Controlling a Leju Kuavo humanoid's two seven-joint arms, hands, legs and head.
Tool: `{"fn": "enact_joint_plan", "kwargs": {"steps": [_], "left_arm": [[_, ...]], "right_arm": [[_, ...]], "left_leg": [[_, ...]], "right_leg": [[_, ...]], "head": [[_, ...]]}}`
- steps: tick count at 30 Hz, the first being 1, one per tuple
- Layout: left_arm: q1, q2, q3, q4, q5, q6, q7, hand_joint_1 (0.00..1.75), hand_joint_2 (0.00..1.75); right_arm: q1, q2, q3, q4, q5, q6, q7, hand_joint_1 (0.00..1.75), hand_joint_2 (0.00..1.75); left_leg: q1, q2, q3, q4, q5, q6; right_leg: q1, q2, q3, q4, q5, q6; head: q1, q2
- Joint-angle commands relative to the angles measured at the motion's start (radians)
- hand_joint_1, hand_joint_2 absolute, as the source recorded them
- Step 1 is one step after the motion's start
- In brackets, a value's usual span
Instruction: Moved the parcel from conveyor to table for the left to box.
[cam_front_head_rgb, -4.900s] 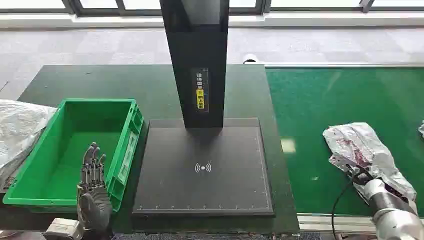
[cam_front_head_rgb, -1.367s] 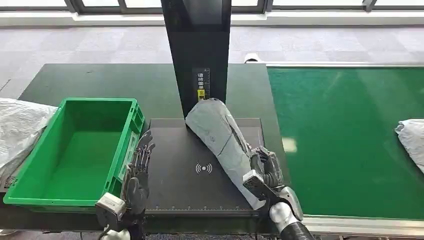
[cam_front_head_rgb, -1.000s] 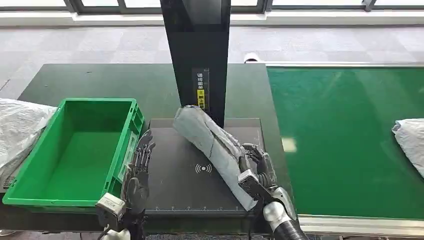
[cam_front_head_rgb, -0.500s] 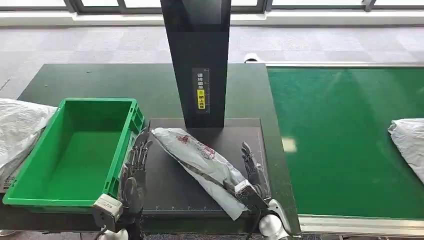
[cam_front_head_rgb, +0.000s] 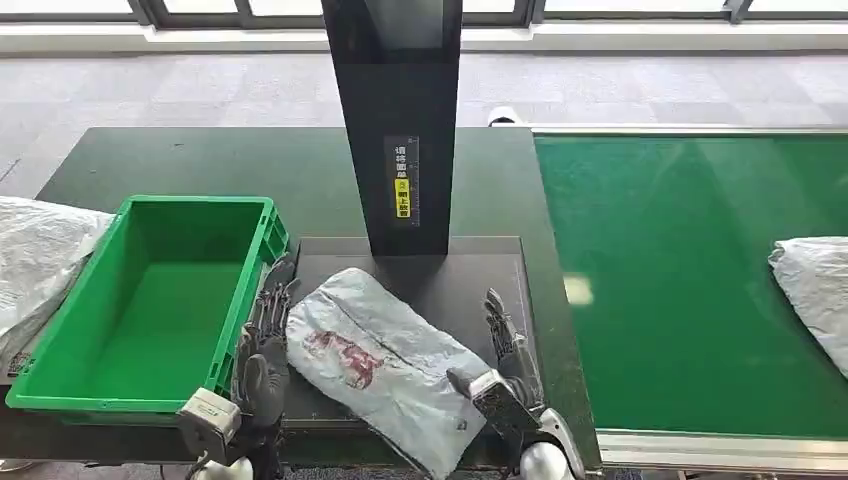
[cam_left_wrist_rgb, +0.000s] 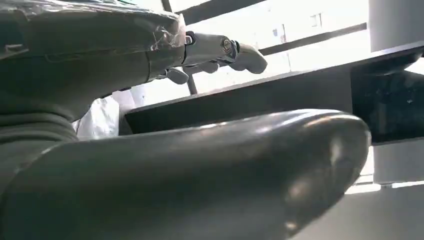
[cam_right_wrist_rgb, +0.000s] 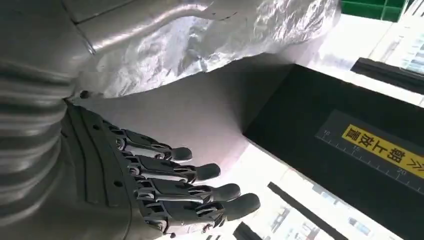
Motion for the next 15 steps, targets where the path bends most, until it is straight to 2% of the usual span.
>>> {"fn": "enact_joint_plan", "kwargs": {"steps": [1, 4, 7, 8, 13, 14, 15], "left_arm": [[-0.007, -0.01, 0.017, 0.023, -0.018, 0.01, 0.011, 0.0, 0.0], [-0.008, -0.014, 0.017, 0.027, -0.028, 0.018, 0.029, 0.0, 0.0], [0.005, -0.021, 0.02, 0.032, -0.052, 0.102, 0.1, 0.0, 0.0], [0.005, -0.001, -0.001, 0.048, -0.055, 0.085, 0.152, 0.0, 0.0], [0.022, -0.004, -0.017, 0.026, -0.202, 0.273, 0.16, 0.0, 0.0], [0.007, 0.001, -0.041, 0.039, -0.301, 0.345, 0.093, 0.0, 0.0], [-0.015, 0.003, -0.058, 0.066, -0.352, 0.36, 0.097, 0.0, 0.0]], "right_arm": [[-0.002, -0.01, -0.002, -0.016, 0.002, 0.004, 0.011, 0.0, 1.75], [0.025, -0.001, -0.024, -0.087, 0.036, 0.027, 0.025, 0.0, 1.75], [0.061, 0.017, -0.045, -0.196, 0.066, 0.043, 0.012, 0.0, 1.75], [0.09, 0.016, -0.043, -0.269, 0.064, 0.058, 0.006, 0.0, 1.75], [0.246, 0.005, -0.073, -0.628, -0.025, 0.14, -0.042, 0.0, 1.75], [0.317, -0.007, -0.074, -0.797, -0.091, 0.064, -0.111, 0.0, 1.75], [0.37, -0.001, -0.098, -0.915, -0.1, 0.108, -0.11, 0.0, 1.75]], "left_leg": [[0.0, 0.001, 0.0, -0.001, 0.001, 0.0], [0.0, 0.0, 0.0, -0.001, 0.001, 0.0], [0.0, 0.0, 0.0, -0.001, 0.0, 0.0], [0.001, 0.0, 0.0, -0.001, 0.001, 0.0], [0.0, -0.003, -0.001, -0.001, 0.0, 0.0], [0.0, -0.004, -0.001, -0.001, 0.0, 0.0], [0.001, -0.003, 0.0, -0.002, 0.0, 0.0]], "right_leg": [[0.001, 0.0, 0.001, -0.002, 0.001, -0.001], [0.0, -0.001, 0.0, -0.002, 0.001, -0.001], [0.0, 0.0, 0.0, -0.001, 0.0, -0.001], [0.001, 0.0, 0.0, -0.002, 0.001, -0.001], [0.0, -0.003, 0.0, -0.001, -0.001, -0.001], [0.001, -0.004, 0.0, -0.001, -0.001, -0.001], [0.001, -0.004, 0.001, -0.003, 0.0, -0.001]], "head": [[0.0, 0.0], [0.0, 0.0], [0.0, 0.0], [0.0, 0.0], [0.0, 0.0], [0.0, 0.0], [0.0, 0.0]]}}
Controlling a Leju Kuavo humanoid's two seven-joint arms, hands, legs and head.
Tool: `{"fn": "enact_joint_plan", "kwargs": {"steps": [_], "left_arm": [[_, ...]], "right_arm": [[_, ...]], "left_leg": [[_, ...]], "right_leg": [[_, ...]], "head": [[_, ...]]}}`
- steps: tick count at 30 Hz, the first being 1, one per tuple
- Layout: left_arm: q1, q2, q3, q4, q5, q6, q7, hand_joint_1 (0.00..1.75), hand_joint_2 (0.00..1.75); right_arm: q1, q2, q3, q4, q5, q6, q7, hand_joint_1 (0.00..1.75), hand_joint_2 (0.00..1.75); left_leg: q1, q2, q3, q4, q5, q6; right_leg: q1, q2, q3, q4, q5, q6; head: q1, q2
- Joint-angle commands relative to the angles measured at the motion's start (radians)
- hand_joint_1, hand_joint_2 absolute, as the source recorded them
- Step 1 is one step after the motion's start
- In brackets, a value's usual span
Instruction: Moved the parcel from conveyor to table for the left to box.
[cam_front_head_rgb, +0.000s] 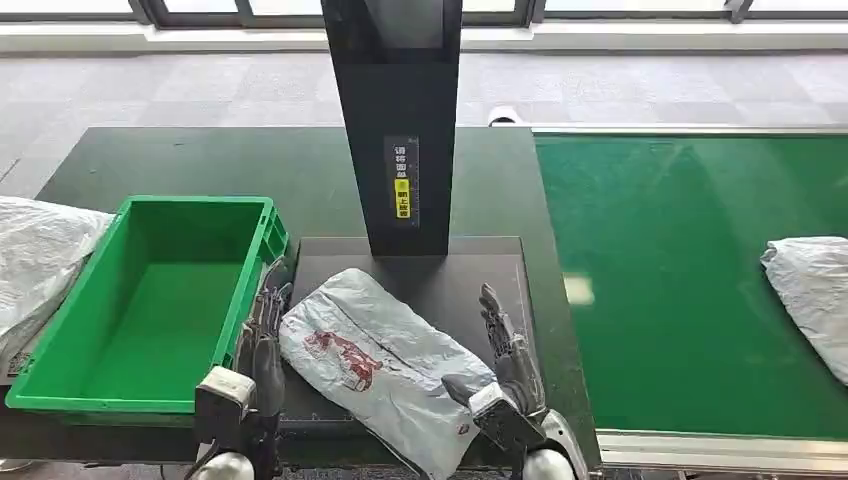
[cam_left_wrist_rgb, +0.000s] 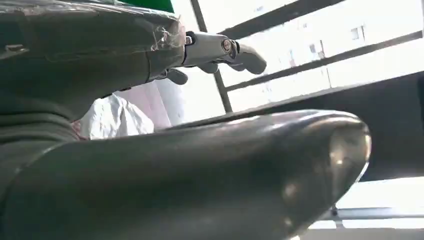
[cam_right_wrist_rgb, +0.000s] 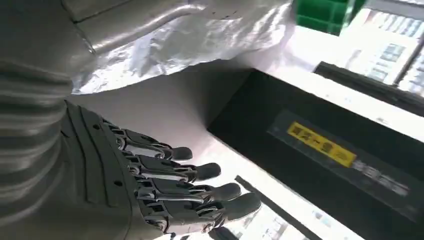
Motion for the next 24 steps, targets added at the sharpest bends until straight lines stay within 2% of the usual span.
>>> {"fn": "enact_joint_plan", "kwargs": {"steps": [1, 2, 5, 7, 8, 11, 16, 24], "left_arm": [[-0.05, 0.015, -0.087, 0.106, -0.312, 0.204, 0.017, 0.0, 0.0], [-0.082, 0.06, -0.152, 0.159, -0.504, 0.18, 0.097, 0.0, 0.0], [-0.156, 0.047, -0.23, 0.366, -0.833, 0.331, 0.214, 0.0, 0.0], [-0.201, 0.042, -0.255, 0.482, -0.951, 0.37, 0.291, 0.0, 0.0], [-0.213, 0.041, -0.256, 0.512, -0.969, 0.377, 0.308, 0.0, 1.75], [-0.234, 0.047, -0.259, 0.558, -1.016, 0.383, 0.336, 0.0, 1.75], [-0.265, 0.05, -0.289, 0.694, -1.097, 0.308, 0.376, 0.0, 1.75], [-0.277, 0.046, -0.304, 0.766, -1.118, 0.273, 0.402, 0.0, 1.75]], "right_arm": [[0.317, 0.001, -0.118, -0.78, -0.147, 0.063, -0.104, 0.0, 1.75], [0.328, -0.047, -0.068, -0.864, -0.193, 0.058, -0.104, 0.0, 1.75], [0.343, -0.138, 0.037, -0.935, -0.263, -0.018, -0.104, 0.0, 1.75], [0.333, -0.186, 0.083, -0.941, -0.286, -0.085, -0.104, 0.0, 1.75], [0.332, -0.196, 0.088, -0.944, -0.296, -0.096, -0.104, 0.0, 1.75], [0.324, -0.227, 0.108, -0.95, -0.323, -0.125, -0.104, 0.0, 1.75], [0.31, -0.269, 0.139, -0.942, -0.361, -0.165, -0.104, 0.0, 1.75], [0.293, -0.264, 0.128, -0.936, -0.386, -0.141, -0.104, 0.0, 1.75]], "left_leg": [[-0.001, -0.006, -0.004, 0.002, 0.0, 0.001], [-0.001, -0.009, -0.004, 0.002, 0.0, 0.001], [-0.001, -0.01, -0.002, 0.0, 0.001, 0.001], [-0.002, -0.008, -0.001, -0.001, 0.0, 0.001], [-0.002, -0.006, -0.002, -0.001, 0.0, 0.001], [-0.001, -0.001, -0.001, -0.001, 0.0, 0.001], [-0.002, 0.0, 0.002, -0.002, 0.0, 0.001], [0.0, 0.002, 0.002, -0.003, -0.001, 0.001]], "right_leg": [[-0.001, -0.007, -0.001, 0.002, -0.002, 0.0], [-0.001, -0.01, -0.001, 0.002, -0.003, -0.001], [-0.001, -0.011, 0.0, -0.001, -0.003, 0.0], [-0.002, -0.008, 0.001, -0.002, -0.002, 0.001], [-0.002, -0.007, 0.001, -0.002, -0.001, 0.001], [-0.001, -0.003, 0.0, -0.003, 0.0, 0.0], [-0.002, -0.002, 0.002, -0.003, 0.001, 0.0], [0.0, 0.0, 0.002, -0.005, 0.001, -0.001]], "head": [[0.0, 0.0], [0.0, 0.0], [0.0, 0.0], [0.0, 0.0], [0.0, 0.0], [0.0, 0.0], [0.0, 0.0], [0.0, 0.0]]}}
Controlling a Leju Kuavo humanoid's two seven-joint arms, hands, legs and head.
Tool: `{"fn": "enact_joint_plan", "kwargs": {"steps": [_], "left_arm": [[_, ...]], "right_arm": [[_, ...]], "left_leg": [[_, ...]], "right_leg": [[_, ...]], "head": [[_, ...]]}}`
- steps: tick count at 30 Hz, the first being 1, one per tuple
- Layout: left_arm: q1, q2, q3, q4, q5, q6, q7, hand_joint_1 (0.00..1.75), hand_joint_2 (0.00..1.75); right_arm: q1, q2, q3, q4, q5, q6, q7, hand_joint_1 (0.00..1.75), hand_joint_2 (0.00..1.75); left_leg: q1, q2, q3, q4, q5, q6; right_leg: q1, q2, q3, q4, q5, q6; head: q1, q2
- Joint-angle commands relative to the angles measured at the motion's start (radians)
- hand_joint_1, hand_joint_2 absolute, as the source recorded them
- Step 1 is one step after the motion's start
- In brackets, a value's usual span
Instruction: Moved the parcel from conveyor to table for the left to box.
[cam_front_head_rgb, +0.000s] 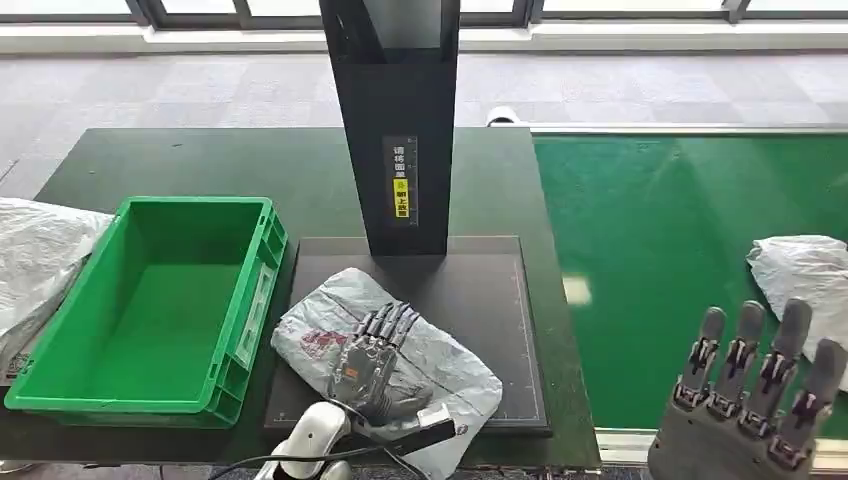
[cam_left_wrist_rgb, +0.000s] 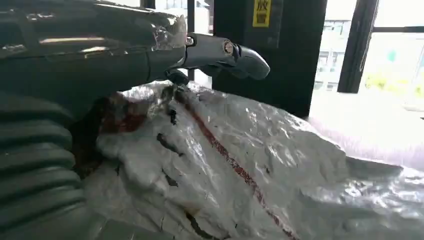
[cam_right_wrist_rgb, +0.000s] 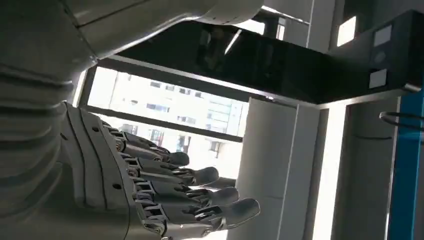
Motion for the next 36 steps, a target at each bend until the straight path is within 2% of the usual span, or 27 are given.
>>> {"fn": "enact_joint_plan", "kwargs": {"steps": [1, 2, 3, 4, 13, 20, 22, 28, 32, 36], "left_arm": [[-0.05, 0.015, -0.072, 0.205, -0.018, -0.05, 0.025, 0.0, 1.75], [-0.051, 0.017, -0.081, 0.211, -0.033, -0.049, 0.034, 0.0, 1.75], [-0.051, 0.016, -0.09, 0.22, -0.039, -0.051, 0.034, 0.61, 1.75], [-0.05, 0.016, -0.096, 0.224, -0.043, -0.052, 0.034, 1.75, 1.75], [-0.038, 0.026, -0.134, 0.214, -0.009, -0.094, -0.015, 1.75, 1.75], [-0.036, 0.03, -0.14, 0.215, -0.006, -0.102, -0.006, 1.75, 1.75], [-0.031, 0.033, -0.142, 0.219, -0.001, -0.105, 0.001, 1.75, 1.75], [-0.02, 0.038, -0.147, 0.197, 0.007, -0.033, 0.003, 1.75, 1.75], [0.011, 0.042, -0.13, 0.023, 0.032, 0.102, -0.03, 1.75, 1.75], [0.011, 0.042, -0.13, 0.023, 0.032, 0.102, -0.03, 1.75, 1.75]], "right_arm": [[-0.024, -0.054, 0.046, -0.003, -0.03, 0.024, 0.004, 0.0, 1.75], [-0.027, -0.052, 0.04, -0.002, -0.036, 0.031, 0.004, 0.0, 1.75], [-0.029, -0.05, 0.033, -0.001, -0.043, 0.036, 0.004, 0.0, 1.75], [-0.03, -0.049, 0.027, -0.002, -0.047, 0.038, 0.004, 0.0, 1.75], [-0.026, -0.043, -0.005, -0.011, -0.078, 0.063, 0.004, 0.0, 1.75], [-0.022, -0.034, -0.011, -0.004, -0.082, 0.08, 0.004, 0.0, 1.75], [-0.027, -0.03, -0.014, 0.001, -0.091, 0.098, 0.004, 0.0, 1.75], [-0.036, -0.021, -0.022, 0.003, -0.097, 0.101, 0.004, 0.0, 1.75], [-0.027, -0.016, -0.029, -0.015, -0.099, 0.088, 0.004, 0.0, 1.75], [-0.027, -0.016, -0.029, -0.015, -0.099, 0.088, 0.004, 0.0, 1.75]], "left_leg": [[0.0, 0.0, 0.002, -0.003, 0.001, 0.0], [0.0, 0.0, 0.002, -0.004, 0.001, 0.0], [0.0, 0.0, 0.003, -0.004, 0.001, 0.0], [0.0, 0.0, 0.002, -0.002, 0.0, 0.0], [0.0, 0.001, -0.002, -0.002, -0.002, 0.003], [0.0, 0.001, 0.001, -0.002, -0.003, 0.002], [0.0, 0.002, 0.007, -0.003, -0.003, 0.002], [0.001, 0.004, 0.01, -0.005, -0.002, 0.002], [0.001, 0.003, 0.002, -0.003, -0.003, 0.001], [0.001, 0.004, -0.001, -0.004, -0.003, 0.001]], "right_leg": [[0.0, 0.0, 0.002, -0.003, 0.001, -0.001], [0.001, -0.001, 0.003, -0.005, 0.001, -0.001], [0.0, -0.001, 0.004, -0.004, 0.001, -0.001], [0.0, 0.0, 0.003, -0.002, 0.0, 0.0], [0.0, 0.0, 0.006, -0.003, -0.001, 0.0], [0.0, 0.0, 0.011, -0.002, -0.003, 0.0], [0.0, 0.0, 0.011, -0.004, -0.003, -0.001], [0.001, 0.003, 0.011, -0.006, -0.001, -0.001], [0.001, 0.001, 0.01, -0.004, -0.002, -0.002], [0.001, 0.002, 0.008, -0.004, -0.002, -0.002]], "head": [[0.0, 0.0], [0.0, 0.0], [0.0, 0.0], [0.0, 0.0], [0.0, 0.0], [0.0, 0.0], [0.0, 0.0], [0.0, 0.0], [0.0, 0.0], [0.0, 0.0]]}}
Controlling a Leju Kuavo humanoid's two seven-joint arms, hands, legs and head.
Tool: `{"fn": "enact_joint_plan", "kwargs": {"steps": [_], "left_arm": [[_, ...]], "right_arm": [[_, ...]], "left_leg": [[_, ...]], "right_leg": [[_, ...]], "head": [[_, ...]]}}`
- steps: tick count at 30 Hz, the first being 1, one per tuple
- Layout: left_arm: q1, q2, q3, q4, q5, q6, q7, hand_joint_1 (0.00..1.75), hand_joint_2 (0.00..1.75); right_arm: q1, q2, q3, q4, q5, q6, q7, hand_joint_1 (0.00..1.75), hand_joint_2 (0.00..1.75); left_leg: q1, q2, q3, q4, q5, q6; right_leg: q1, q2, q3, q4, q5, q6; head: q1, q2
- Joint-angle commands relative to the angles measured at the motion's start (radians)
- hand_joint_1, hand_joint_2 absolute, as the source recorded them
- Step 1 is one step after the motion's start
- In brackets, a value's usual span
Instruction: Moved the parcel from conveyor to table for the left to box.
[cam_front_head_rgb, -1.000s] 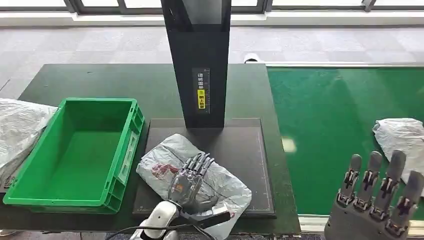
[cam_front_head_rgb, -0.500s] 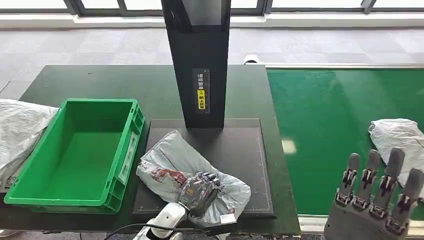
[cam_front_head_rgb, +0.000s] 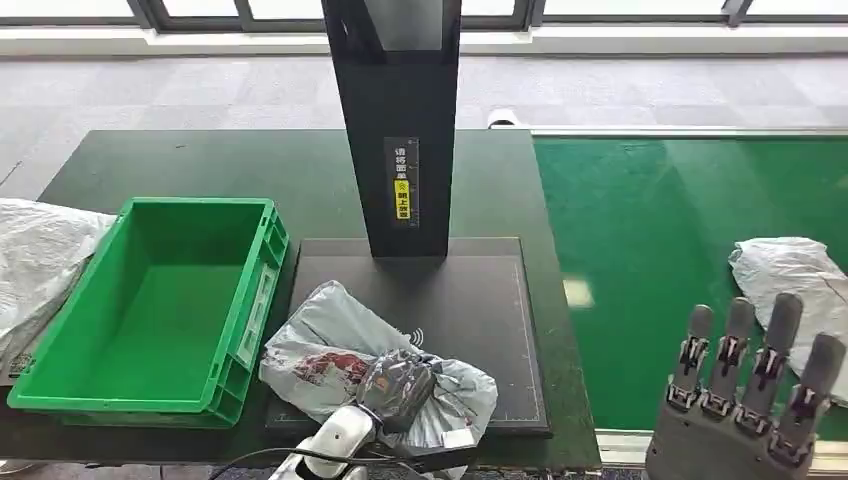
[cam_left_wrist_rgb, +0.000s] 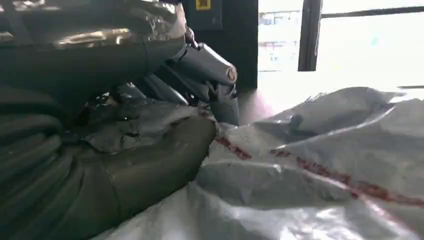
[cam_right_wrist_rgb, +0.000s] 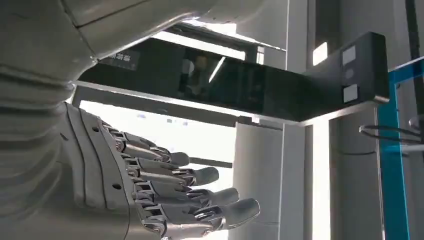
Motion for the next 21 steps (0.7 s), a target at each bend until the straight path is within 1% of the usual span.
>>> {"fn": "enact_joint_plan", "kwargs": {"steps": [1, 4, 10, 13, 14, 15, 18, 21], "left_arm": [[0.068, 0.04, -0.018, -0.104, 0.014, 0.076, -0.015, 1.75, 1.75], [0.068, 0.04, -0.018, -0.104, 0.014, 0.076, -0.015, 1.75, 1.75], [0.068, 0.04, -0.018, -0.104, 0.014, 0.076, -0.015, 1.75, 1.75], [0.12, 0.047, -0.002, -0.291, 0.102, 0.16, -0.103, 1.75, 1.75], [0.138, 0.042, 0.012, -0.371, 0.149, 0.166, -0.144, 1.75, 1.75], [0.162, 0.035, 0.03, -0.468, 0.157, 0.154, -0.159, 1.75, 1.75], [0.198, 0.036, 0.057, -0.574, 0.212, 0.144, -0.215, 1.75, 1.75], [0.217, 0.035, 0.079, -0.595, 0.258, 0.15, -0.255, 1.75, 1.75]], "right_arm": [[-0.008, 0.007, -0.039, 0.005, -0.005, -0.005, 0.003, 0.0, 1.75], [-0.008, 0.007, -0.039, 0.005, -0.005, -0.005, 0.003, 0.0, 1.75], [-0.008, 0.007, -0.039, 0.005, -0.005, -0.005, 0.003, 0.0, 1.75], [-0.006, 0.011, -0.045, 0.003, -0.003, -0.009, 0.003, 0.0, 1.75], [-0.005, 0.01, -0.048, 0.002, -0.006, -0.007, 0.003, 0.0, 1.75], [-0.006, 0.011, -0.054, 0.002, -0.011, 0.0, 0.003, 0.0, 1.75], [-0.007, 0.018, -0.069, 0.008, -0.023, 0.019, 0.003, 0.0, 1.75], [-0.007, 0.025, -0.084, 0.016, -0.034, 0.036, 0.003, 0.0, 1.75]], "left_leg": [[0.001, 0.004, 0.0, -0.004, 0.001, 0.0], [0.0, 0.002, 0.009, -0.004, 0.001, 0.0], [0.0, 0.002, 0.007, -0.002, 0.001, 0.0], [0.0, 0.002, 0.006, -0.001, 0.001, 0.0], [0.001, 0.002, 0.005, 0.0, 0.001, 0.0], [0.001, 0.003, 0.004, 0.0, 0.001, 0.0], [0.001, 0.004, 0.004, 0.0, 0.0, 0.0], [0.001, 0.004, 0.005, -0.001, 0.0, 0.0]], "right_leg": [[0.001, 0.003, -0.001, -0.005, 0.003, -0.002], [0.001, 0.002, 0.001, -0.005, 0.002, -0.001], [0.0, 0.002, -0.002, -0.002, 0.001, -0.001], [0.0, 0.002, -0.003, -0.001, 0.001, 0.0], [0.001, 0.002, -0.003, -0.001, 0.001, 0.0], [0.001, 0.003, -0.004, -0.001, 0.002, -0.001], [0.001, 0.003, -0.005, 0.0, 0.001, -0.001], [0.001, 0.003, -0.003, -0.001, 0.001, -0.001]], "head": [[0.0, 0.0], [0.0, 0.0], [0.0, 0.0], [0.0, 0.0], [0.0, 0.0], [0.0, 0.0], [0.0, 0.0], [0.0, 0.0]]}}
